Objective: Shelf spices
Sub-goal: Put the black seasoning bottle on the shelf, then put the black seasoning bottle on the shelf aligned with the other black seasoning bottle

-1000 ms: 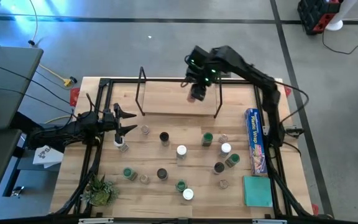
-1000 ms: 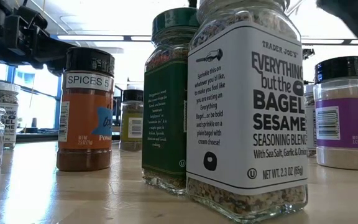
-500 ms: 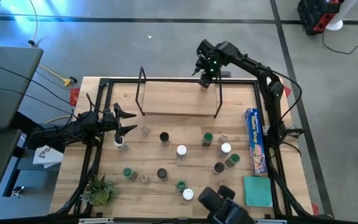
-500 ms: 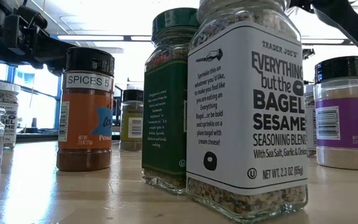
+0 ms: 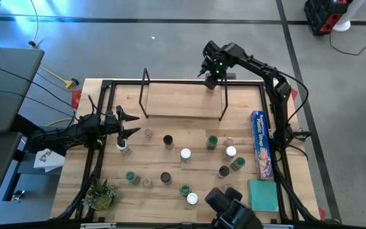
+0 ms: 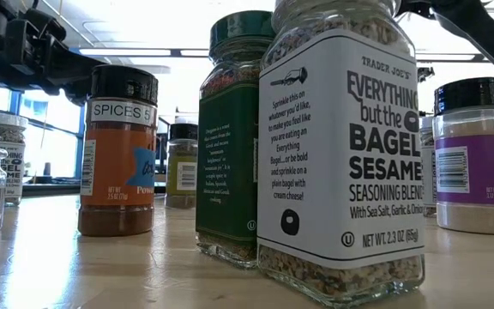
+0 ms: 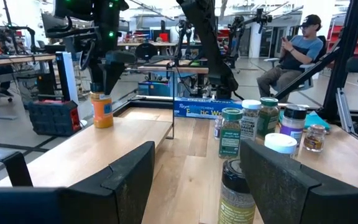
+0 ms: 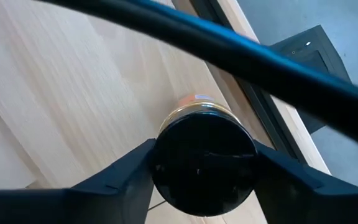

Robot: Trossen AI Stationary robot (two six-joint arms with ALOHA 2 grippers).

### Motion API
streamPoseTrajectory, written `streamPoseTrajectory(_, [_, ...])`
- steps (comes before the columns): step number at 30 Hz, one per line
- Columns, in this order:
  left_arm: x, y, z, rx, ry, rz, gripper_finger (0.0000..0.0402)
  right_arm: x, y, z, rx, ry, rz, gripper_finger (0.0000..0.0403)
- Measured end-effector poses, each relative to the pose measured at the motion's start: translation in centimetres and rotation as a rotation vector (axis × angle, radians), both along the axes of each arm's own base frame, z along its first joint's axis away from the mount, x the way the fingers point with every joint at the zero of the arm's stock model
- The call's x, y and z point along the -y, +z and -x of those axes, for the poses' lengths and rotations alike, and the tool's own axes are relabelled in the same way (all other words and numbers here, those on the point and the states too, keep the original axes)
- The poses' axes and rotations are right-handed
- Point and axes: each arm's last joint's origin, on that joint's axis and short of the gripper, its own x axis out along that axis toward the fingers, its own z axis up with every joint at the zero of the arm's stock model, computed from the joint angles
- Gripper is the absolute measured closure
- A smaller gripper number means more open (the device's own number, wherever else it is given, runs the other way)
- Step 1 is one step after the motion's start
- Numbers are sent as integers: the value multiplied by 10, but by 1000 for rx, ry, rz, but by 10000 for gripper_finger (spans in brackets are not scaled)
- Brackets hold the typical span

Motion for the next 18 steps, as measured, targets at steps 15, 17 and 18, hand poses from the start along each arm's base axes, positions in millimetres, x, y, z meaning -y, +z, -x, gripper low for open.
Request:
streamPoseTrajectory(15, [0,0,0,-2,0,2,169,-16,37,7,49,-45,105,152])
streamPoseTrajectory(17, [0,0,0,-4,0,2,169,-28,52,7,85,-43,125,152])
streamPoseTrajectory(18, [0,-1,0,-5,0,2,169,-37,62,7,108,-31,138,152])
